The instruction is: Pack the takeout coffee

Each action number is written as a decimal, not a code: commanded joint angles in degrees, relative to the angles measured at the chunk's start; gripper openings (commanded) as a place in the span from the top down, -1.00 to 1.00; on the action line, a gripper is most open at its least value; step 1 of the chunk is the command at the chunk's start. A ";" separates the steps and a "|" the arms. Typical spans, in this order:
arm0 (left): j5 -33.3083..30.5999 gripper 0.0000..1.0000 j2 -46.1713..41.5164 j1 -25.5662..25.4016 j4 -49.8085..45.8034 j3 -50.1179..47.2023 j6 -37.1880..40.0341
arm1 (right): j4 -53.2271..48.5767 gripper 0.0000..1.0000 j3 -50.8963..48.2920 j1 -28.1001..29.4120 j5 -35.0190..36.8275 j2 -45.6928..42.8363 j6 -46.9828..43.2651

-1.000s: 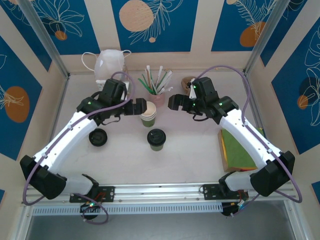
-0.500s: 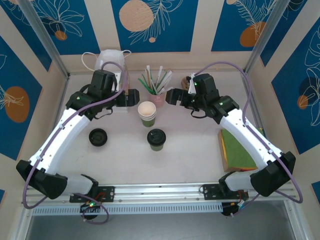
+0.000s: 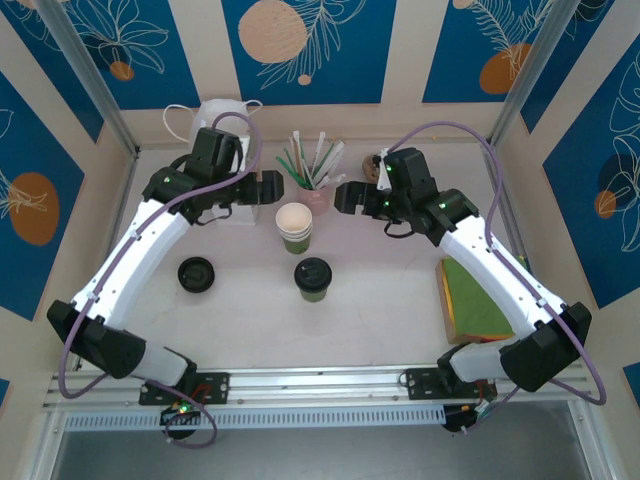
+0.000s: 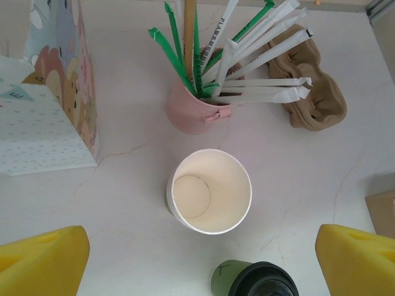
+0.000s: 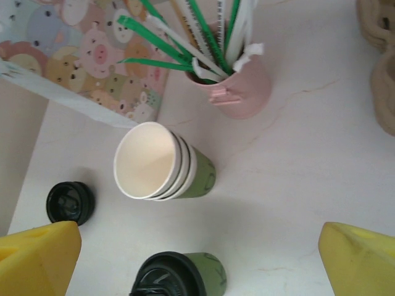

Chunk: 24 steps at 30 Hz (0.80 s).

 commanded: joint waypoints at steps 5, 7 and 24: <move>-10.23 -0.59 5.96 2.31 -7.67 13.13 7.89 | -1.79 -0.98 -0.63 -1.78 -0.44 -1.06 -1.45; -11.68 -0.52 8.64 3.71 -8.53 16.00 9.93 | -1.97 -0.98 -0.64 -1.88 -0.88 -1.19 -1.25; -6.69 0.21 30.47 9.60 -9.86 35.71 17.05 | -2.67 -0.98 -4.91 -2.16 -0.19 -5.49 1.65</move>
